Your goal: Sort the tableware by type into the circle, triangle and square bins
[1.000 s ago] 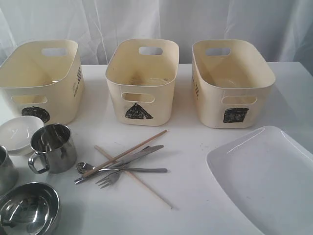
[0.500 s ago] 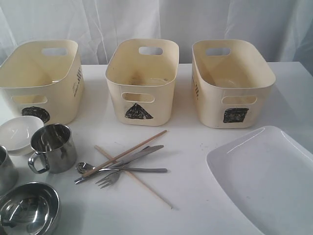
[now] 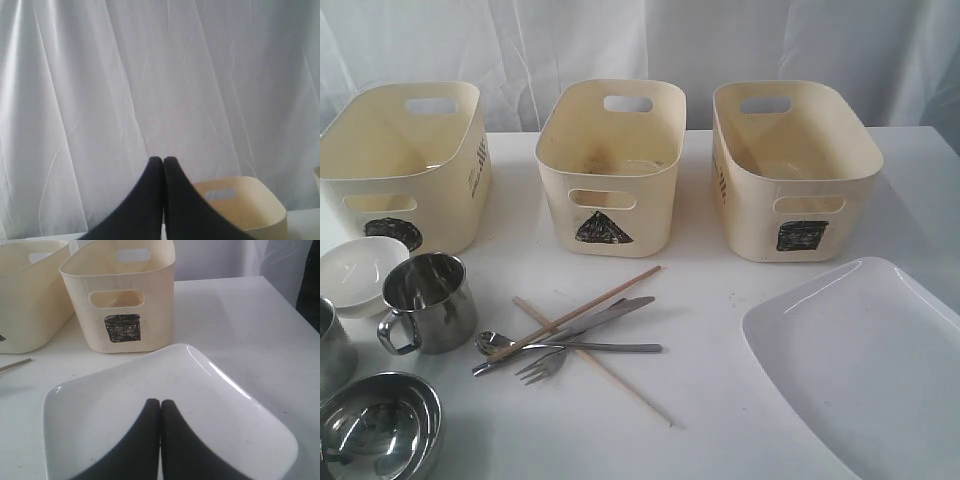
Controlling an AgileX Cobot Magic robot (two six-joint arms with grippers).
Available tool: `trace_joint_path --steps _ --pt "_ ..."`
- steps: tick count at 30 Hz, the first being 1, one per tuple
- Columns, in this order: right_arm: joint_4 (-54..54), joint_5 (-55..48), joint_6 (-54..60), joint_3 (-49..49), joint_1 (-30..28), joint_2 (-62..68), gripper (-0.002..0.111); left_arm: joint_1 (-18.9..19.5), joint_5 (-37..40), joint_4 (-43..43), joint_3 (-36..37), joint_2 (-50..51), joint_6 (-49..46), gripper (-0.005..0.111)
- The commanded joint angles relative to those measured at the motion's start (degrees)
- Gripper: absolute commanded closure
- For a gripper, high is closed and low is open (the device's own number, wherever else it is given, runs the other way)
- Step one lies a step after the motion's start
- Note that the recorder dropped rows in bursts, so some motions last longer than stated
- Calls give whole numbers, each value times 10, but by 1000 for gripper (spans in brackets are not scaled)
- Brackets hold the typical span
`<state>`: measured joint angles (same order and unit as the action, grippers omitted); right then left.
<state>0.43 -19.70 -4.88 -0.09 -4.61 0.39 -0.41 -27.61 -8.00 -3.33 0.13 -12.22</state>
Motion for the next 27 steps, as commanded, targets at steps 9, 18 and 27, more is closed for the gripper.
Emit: trace_joint_path --steps 9,18,27 --pt "1 2 -2 1 1 -4 108 -2 216 -7 -9 -1 198 107" --pt "1 2 -2 1 1 -4 108 8 226 -53 -123 83 162 107" --pt "0 2 -2 1 1 -4 108 10 548 -103 -352 410 130 107"
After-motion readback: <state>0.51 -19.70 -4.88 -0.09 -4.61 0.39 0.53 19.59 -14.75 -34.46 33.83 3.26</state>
